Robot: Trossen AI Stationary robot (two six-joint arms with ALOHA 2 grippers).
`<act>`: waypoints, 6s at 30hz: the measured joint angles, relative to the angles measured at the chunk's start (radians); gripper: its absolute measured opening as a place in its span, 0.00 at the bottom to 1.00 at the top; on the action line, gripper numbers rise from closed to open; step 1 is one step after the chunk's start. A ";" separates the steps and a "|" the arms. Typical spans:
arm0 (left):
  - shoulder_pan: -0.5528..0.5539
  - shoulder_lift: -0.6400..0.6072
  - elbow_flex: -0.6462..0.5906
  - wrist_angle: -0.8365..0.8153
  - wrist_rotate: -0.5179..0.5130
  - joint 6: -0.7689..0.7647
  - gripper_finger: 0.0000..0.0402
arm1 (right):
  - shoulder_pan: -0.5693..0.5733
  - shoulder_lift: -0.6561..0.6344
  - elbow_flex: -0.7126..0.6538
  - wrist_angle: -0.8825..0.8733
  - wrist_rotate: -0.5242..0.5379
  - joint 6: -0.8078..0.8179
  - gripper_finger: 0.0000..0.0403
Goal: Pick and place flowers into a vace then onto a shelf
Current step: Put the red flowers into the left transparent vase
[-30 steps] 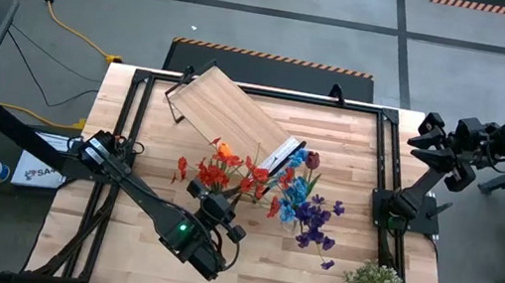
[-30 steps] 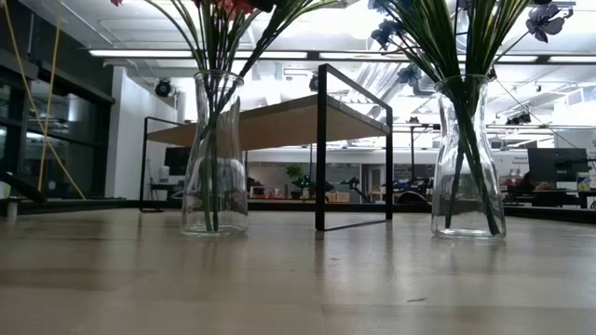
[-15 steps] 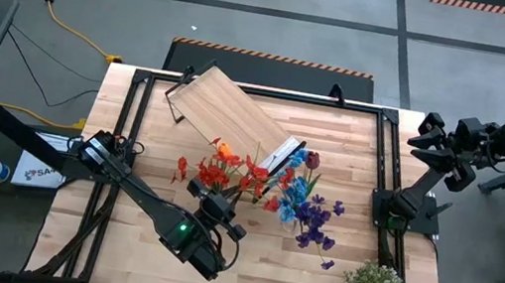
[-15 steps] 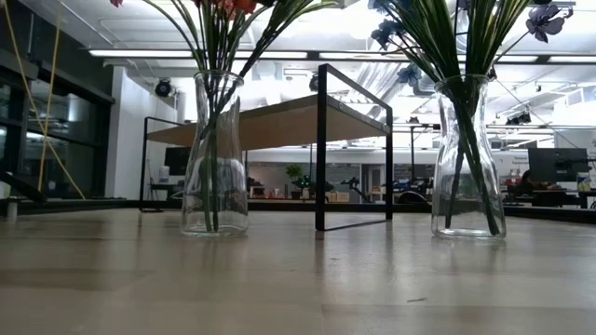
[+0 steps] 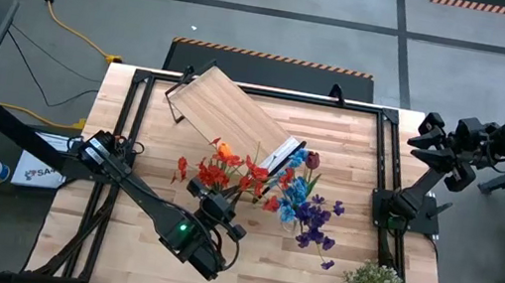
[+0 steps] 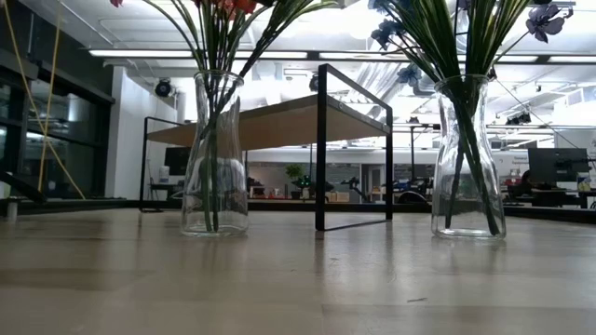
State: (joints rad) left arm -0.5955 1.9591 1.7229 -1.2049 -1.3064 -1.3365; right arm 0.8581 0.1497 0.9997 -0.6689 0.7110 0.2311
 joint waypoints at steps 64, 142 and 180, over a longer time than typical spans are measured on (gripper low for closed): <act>0.032 0.001 0.066 -0.107 0.198 -0.030 0.16 | 0.000 0.000 0.000 0.000 -0.026 -0.006 0.32; 0.023 0.000 0.066 -0.097 0.355 -0.109 0.16 | 0.000 0.000 0.000 0.000 -0.026 -0.005 0.32; 0.026 0.000 0.066 -0.069 0.405 -0.110 0.18 | 0.000 0.000 0.000 0.000 -0.027 -0.005 0.32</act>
State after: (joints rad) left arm -0.5697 1.9591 1.7885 -1.2736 -0.9012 -1.4465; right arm 0.8578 0.1497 0.9997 -0.6690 0.6844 0.2264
